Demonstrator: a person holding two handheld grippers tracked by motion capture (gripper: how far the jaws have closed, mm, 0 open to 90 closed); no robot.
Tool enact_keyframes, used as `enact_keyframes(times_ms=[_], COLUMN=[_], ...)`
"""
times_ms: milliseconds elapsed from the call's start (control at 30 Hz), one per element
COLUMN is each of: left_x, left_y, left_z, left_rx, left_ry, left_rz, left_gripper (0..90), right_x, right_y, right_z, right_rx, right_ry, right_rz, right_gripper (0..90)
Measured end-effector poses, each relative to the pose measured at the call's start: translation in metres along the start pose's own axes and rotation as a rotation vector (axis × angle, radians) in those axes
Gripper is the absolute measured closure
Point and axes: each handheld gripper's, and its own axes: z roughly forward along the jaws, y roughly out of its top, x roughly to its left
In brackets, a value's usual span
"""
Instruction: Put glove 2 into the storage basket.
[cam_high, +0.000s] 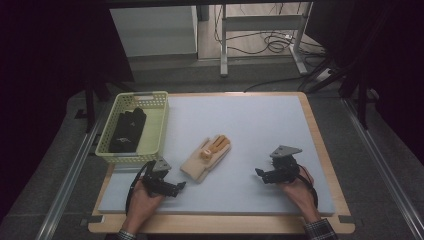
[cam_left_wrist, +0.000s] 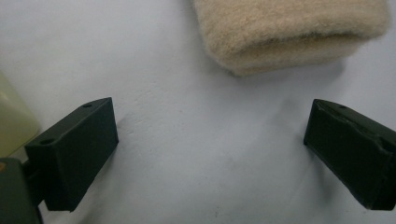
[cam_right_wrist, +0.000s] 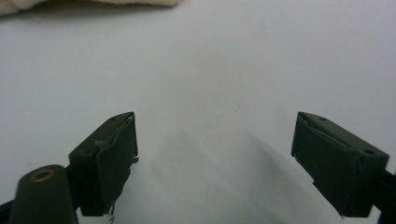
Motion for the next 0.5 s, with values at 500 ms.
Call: enact_keyframes(times_ms=[500], left_x=[0.0], left_y=[0.0], left_z=[0.0], left_rx=[0.002], left_ry=[-0.001], left_rz=[0.0], left_gripper=[2.8], right_x=[-0.005], right_y=[-0.012], right_z=[0.005], right_rx=[0.026], right_ry=[-0.011], right_rz=[0.028], right_gripper=[4.0])
